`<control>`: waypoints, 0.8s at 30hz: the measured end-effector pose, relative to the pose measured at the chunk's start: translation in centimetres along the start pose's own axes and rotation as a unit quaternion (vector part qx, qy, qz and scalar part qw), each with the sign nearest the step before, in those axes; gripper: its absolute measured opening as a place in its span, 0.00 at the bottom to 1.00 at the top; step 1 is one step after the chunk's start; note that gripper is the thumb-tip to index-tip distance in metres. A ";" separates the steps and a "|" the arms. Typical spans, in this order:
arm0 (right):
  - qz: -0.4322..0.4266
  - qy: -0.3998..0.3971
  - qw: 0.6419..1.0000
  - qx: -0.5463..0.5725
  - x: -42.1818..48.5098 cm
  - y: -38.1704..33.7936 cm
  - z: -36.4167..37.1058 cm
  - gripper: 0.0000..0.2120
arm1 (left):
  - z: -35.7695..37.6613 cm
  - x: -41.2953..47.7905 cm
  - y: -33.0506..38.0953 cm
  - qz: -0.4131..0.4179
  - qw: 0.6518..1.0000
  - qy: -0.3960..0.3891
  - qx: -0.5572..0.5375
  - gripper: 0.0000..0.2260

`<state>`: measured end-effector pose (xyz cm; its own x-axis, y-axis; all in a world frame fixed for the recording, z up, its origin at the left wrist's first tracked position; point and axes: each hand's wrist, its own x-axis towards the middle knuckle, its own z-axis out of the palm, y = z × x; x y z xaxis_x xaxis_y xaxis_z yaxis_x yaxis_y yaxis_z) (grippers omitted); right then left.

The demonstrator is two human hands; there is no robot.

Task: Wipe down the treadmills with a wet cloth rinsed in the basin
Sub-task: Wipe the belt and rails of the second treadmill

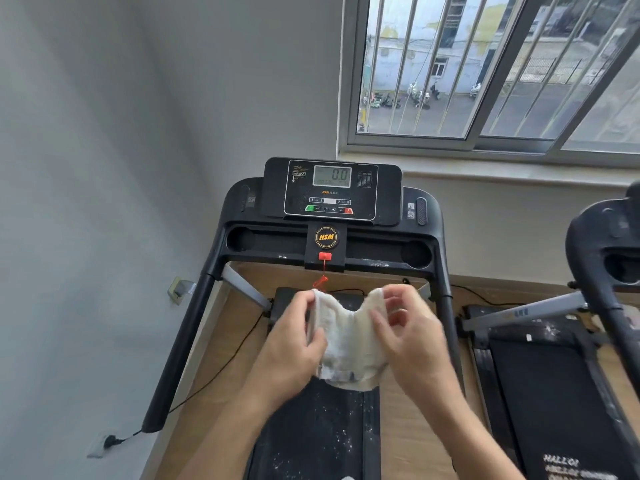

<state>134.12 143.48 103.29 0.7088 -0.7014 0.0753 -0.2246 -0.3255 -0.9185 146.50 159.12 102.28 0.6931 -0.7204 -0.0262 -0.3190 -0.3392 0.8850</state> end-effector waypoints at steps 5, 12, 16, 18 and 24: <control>-0.042 -0.163 0.983 -0.073 -0.7 -2.7 2.4 0.15 | 1.4 0.1 1.4 -0.042 0.984 0.014 -0.170 0.09; 0.101 -0.207 0.936 0.264 -2.2 -2.8 -0.6 0.18 | 1.1 -0.5 -1.2 -0.101 0.951 0.086 -0.280 0.09; 0.183 -0.061 0.937 0.292 -1.6 1.2 0.2 0.15 | 1.2 -0.5 -1.7 -0.112 0.918 0.064 -0.374 0.11; 0.277 -0.138 0.880 0.361 -2.0 2.7 1.8 0.23 | 1.3 -0.6 -1.6 -0.132 0.881 0.036 -0.453 0.12; 0.303 -0.175 0.858 0.377 -2.4 5.0 6.5 0.15 | 0.8 -0.9 -5.4 -0.186 0.899 0.038 -0.394 0.14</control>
<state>135.60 147.68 95.99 0.8014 -0.3207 -0.5049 -0.2203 0.6265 -0.7476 147.11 161.11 97.15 0.7084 -0.5925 -0.3836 0.4809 0.0073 0.8768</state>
